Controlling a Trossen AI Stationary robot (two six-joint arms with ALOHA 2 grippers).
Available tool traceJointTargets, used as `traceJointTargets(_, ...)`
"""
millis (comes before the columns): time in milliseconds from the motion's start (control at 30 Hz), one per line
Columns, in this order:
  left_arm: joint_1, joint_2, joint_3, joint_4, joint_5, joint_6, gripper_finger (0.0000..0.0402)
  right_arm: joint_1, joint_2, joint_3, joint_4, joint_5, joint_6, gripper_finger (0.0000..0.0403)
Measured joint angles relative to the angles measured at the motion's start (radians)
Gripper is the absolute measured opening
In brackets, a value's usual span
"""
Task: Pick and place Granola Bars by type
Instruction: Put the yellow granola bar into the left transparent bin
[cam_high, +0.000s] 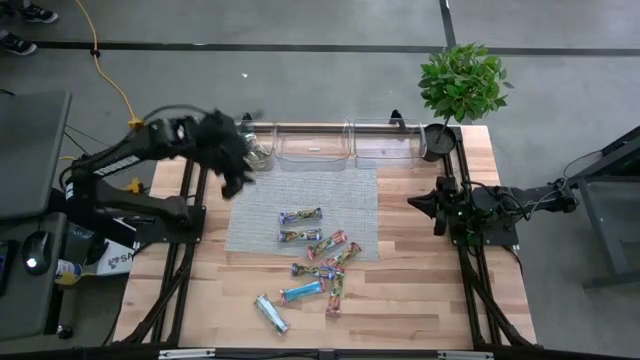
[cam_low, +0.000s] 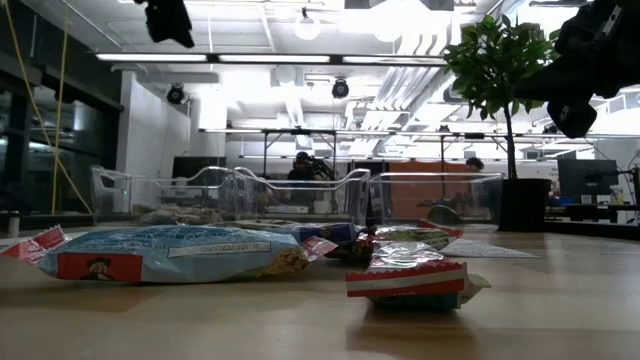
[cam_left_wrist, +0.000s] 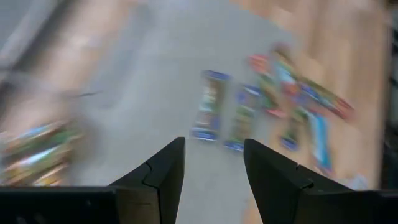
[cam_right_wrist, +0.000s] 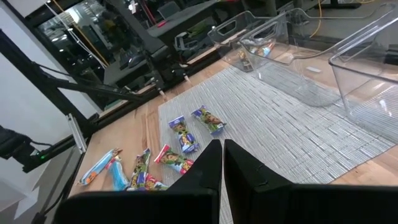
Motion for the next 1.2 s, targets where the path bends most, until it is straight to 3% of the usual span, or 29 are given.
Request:
traceJointTargets(100,-0.183,0.025,-0.063,0.059,0.047,-0.005,0.0162,0.000,0.000,0.000,0.000,0.000,-0.001,0.0000)
traceJointTargets(267,-0.469,0.085,-0.169,0.085,0.041,-0.043,0.0162,0.000,0.000,0.000,0.000,-0.003,0.004,0.0000)
traceJointTargets(533,-0.777,0.186,-0.268,0.438,-0.046,-0.074,0.0162,0.000,0.000,0.000,0.000,-0.009,0.005,0.0000)
traceJointTargets(667,-0.857,0.265,-0.270,0.583,-0.120,-0.070,0.0162,0.000,0.000,0.000,0.000,-0.017,0.006,0.0000)
traceJointTargets(967,-0.962,0.455,-0.270,0.718,-0.072,-0.072,0.0162,0.000,0.000,0.000,-0.001,-0.044,0.017,0.0000)
traceJointTargets(1200,-0.994,0.522,-0.271,0.773,-0.084,-0.070,0.0164,0.000,0.004,0.000,-0.003,-0.066,0.029,0.0000)
